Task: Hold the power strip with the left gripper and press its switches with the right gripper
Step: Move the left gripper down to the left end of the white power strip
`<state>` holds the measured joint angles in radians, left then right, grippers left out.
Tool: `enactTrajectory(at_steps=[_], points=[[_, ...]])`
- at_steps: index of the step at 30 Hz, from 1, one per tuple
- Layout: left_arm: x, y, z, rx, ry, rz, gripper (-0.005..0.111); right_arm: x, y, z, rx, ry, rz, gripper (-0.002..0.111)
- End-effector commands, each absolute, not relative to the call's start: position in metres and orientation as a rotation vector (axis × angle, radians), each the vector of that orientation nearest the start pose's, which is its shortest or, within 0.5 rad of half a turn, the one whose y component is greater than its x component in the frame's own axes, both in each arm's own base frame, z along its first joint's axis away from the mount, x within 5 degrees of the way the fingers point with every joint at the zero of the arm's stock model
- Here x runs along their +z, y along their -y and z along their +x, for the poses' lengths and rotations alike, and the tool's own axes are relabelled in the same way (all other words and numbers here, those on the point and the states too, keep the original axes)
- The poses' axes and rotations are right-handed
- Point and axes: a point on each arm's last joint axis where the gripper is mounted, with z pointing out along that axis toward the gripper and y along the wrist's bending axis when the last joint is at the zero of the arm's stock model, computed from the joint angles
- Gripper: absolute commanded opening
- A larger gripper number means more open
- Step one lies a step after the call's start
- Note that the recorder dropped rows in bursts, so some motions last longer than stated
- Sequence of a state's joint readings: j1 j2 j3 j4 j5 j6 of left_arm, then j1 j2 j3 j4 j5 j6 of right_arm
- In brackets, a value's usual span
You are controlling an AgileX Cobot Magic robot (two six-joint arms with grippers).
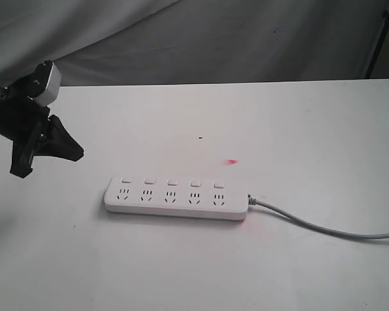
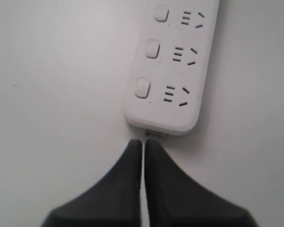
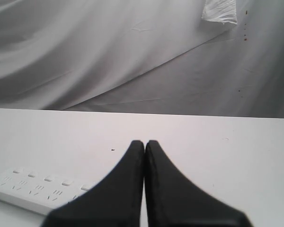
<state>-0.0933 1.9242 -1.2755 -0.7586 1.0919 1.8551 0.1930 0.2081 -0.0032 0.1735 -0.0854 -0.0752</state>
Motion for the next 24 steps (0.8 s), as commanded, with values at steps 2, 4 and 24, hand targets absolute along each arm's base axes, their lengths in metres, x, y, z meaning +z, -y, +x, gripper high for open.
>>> enactTrajectory(at_steps=[2,4,24], points=[[0.186,0.093,0.359,-0.61,-1.792,1.876,0.015,0.208,-0.012,0.073,0.211,-1.605,-0.059,0.0],[0.188,0.095,0.358,-0.595,-1.753,1.904,0.019,0.208,-0.012,0.073,0.211,-1.605,-0.059,0.0],[0.187,0.136,0.347,-0.593,-1.583,2.039,0.078,0.208,-0.012,0.073,0.211,-1.605,-0.059,0.0]])
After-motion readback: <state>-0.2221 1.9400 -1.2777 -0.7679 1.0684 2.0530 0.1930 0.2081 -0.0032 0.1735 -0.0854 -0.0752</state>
